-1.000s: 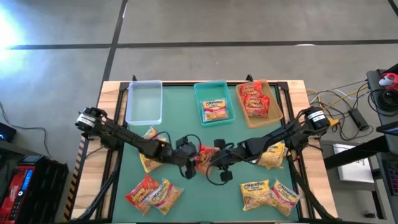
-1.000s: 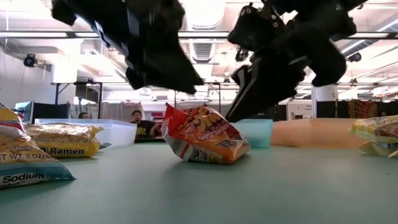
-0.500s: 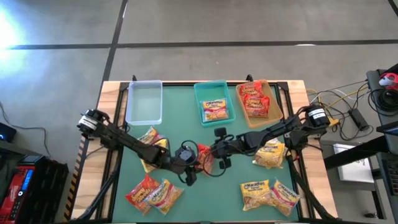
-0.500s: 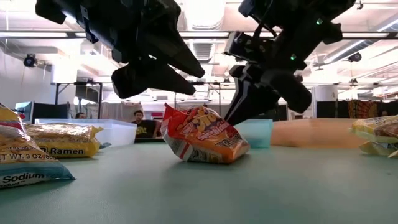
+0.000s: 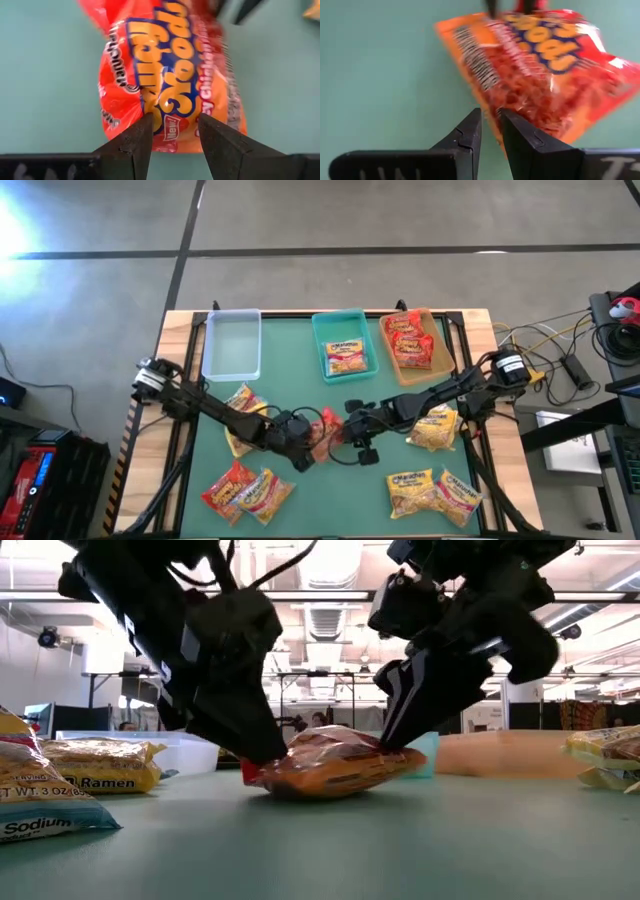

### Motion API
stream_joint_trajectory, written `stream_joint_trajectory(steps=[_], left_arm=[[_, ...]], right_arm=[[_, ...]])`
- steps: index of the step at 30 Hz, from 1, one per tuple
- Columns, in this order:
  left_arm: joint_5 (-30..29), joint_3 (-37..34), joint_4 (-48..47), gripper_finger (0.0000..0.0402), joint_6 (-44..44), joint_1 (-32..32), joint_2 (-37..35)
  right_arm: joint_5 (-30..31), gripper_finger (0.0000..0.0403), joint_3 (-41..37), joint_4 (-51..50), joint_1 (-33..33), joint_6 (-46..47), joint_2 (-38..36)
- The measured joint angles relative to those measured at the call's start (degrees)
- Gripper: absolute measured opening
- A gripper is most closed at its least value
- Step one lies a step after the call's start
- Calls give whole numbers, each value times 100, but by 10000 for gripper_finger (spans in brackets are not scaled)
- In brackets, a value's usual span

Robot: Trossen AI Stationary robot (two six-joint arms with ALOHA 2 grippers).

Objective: Sort Maruchan noodles
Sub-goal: Put the orange noodle pack into the orange bin

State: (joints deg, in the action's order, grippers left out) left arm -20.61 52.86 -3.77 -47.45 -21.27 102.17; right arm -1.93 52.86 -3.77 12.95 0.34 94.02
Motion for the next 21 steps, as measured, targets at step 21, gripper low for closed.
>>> stream_joint_trajectory(steps=[21], left_arm=[[-598,450,-311,142,2431,900,-172]], right_arm=[[912,63,358,-964,354,-30,-101]])
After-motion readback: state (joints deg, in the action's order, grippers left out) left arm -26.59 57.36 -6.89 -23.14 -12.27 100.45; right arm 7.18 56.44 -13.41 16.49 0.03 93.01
